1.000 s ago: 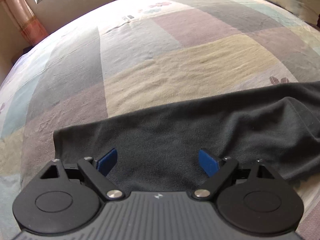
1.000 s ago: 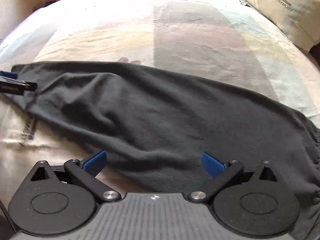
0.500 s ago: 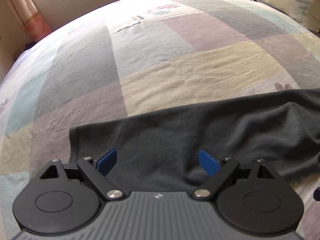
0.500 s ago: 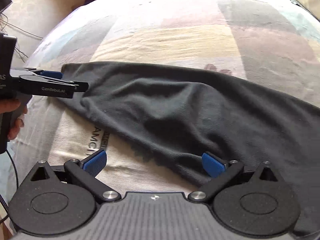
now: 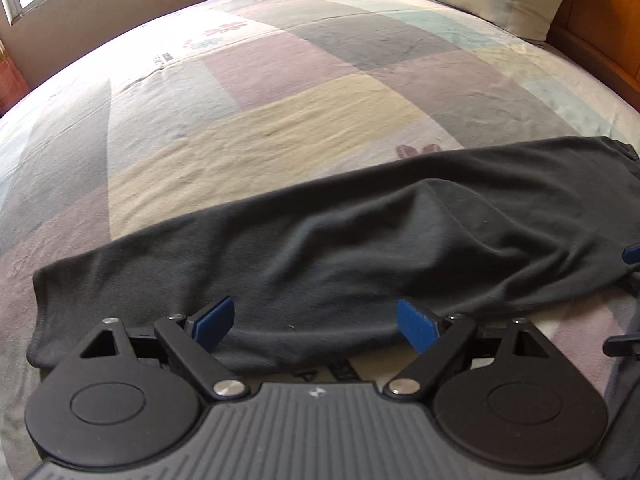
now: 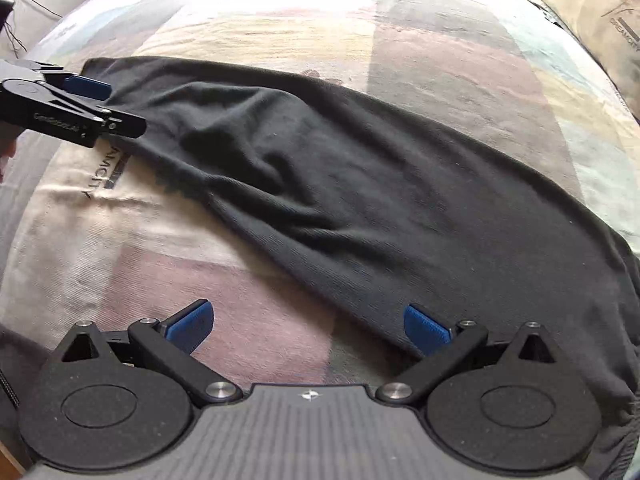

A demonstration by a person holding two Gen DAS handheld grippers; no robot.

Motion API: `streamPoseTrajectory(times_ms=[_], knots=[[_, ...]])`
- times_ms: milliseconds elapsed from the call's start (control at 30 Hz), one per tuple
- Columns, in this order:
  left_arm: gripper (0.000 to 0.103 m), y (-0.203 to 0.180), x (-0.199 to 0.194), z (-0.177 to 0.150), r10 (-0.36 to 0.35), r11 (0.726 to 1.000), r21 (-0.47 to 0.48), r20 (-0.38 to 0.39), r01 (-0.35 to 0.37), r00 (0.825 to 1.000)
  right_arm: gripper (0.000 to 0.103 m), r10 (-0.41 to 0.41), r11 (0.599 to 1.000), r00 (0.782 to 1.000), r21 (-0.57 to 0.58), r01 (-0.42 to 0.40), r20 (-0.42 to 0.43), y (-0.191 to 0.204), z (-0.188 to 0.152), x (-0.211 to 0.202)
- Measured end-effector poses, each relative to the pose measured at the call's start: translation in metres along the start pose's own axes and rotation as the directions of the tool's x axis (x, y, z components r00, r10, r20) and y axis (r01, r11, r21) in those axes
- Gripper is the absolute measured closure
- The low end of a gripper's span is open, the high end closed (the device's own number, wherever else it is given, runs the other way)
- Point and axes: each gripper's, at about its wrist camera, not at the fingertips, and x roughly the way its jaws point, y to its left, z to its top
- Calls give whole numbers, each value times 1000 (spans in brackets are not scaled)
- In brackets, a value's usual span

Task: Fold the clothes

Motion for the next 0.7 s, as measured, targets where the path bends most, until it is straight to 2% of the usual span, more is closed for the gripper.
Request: streamPoseTrajectory(times_ms=[100,200,300,400,467,567,633,700], knots=[[15,-20,-3,-6,-73,997,-12,-23,73,997,0,-5,1000,1000,31,6,-26,-9,-8,-4],[15,-38,3,-5,-220,974,-68,-57,216,974,2,0,999,999,37,2,-40,-13,-15,-6],[15,-56,9,-4,-366,926,-131,-83,354,927,2,-4,1000,999,25,5,-37,-15,-19,-6],[14,-73,19,0,-493,861,-201,-99,468,865,3,-14,1000,1000,11,14,-28,-19,-23,-6],[14,-81,31,4,-543,824,-255,-102,506,833,3,-6,1000,1000,1,6,-27,-22,-27,-6],[12,-90,50,12,-562,807,-305,-136,505,816,3,-12,999,1000,-44,11,-20,-23,-33,-10],[12,-94,49,21,-571,799,-312,-123,514,812,3,-6,996,1000,-90,5,-5,-22,-36,-15],[12,-93,46,29,-595,777,-335,-112,533,796,3,2,989,1000,-150,1,21,-18,-38,-19]])
